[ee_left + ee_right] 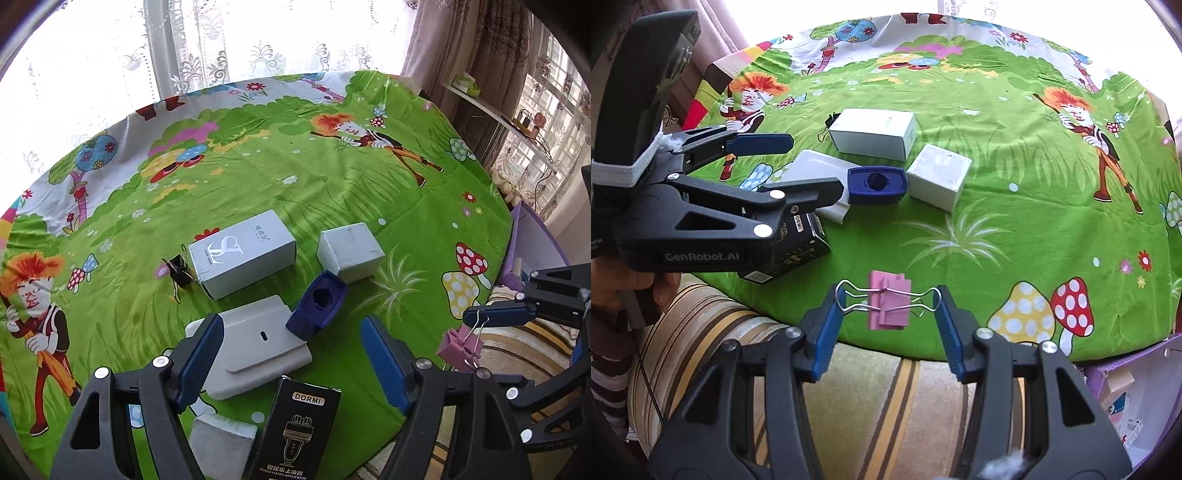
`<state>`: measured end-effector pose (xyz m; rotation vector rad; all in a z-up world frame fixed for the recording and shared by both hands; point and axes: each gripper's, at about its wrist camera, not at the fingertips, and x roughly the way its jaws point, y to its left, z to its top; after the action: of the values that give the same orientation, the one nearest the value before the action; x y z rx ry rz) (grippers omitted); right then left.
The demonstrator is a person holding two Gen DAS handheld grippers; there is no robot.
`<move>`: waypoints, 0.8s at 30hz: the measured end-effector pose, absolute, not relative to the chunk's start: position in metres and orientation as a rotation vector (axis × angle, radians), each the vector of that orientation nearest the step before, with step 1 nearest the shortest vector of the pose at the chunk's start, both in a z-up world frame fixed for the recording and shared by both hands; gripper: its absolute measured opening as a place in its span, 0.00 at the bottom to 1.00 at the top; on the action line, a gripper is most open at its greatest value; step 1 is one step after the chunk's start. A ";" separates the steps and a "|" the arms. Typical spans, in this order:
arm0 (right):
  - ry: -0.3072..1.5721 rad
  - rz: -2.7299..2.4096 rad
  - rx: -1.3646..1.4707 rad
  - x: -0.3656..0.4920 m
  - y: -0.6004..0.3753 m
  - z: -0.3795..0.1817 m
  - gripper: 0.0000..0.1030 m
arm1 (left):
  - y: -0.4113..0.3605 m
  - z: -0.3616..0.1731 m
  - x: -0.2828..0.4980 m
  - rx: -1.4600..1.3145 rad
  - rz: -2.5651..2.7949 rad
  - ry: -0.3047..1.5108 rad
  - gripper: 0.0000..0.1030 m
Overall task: Organize rigid objects
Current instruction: 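Grasp the pink binder clip with the right tool while the left tool grasps the blue cap, then carry the clip and blue cap over the purple box and release them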
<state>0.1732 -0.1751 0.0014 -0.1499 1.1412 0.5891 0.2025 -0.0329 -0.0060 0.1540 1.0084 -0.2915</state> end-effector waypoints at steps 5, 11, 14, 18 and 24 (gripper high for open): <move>1.096 0.577 -0.137 0.168 -0.199 0.011 0.52 | -0.063 -0.020 0.214 0.340 -0.285 1.023 0.67; 1.063 0.571 -0.118 0.163 -0.221 0.017 0.52 | -0.080 -0.037 0.227 0.456 -0.276 1.060 0.36; 1.053 0.564 -0.109 0.160 -0.231 0.019 0.52 | -0.083 -0.039 0.227 0.476 -0.275 1.061 0.27; 1.048 0.555 -0.096 0.157 -0.240 0.021 0.52 | -0.086 -0.037 0.223 0.479 -0.285 1.054 0.27; 1.030 0.543 -0.080 0.150 -0.256 0.027 0.52 | -0.090 -0.018 0.207 0.484 -0.295 1.023 0.27</move>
<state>0.1505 -0.2557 0.0271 -0.0796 1.0305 0.5434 0.2069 -0.0902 -0.0177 0.4838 1.0227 -0.2951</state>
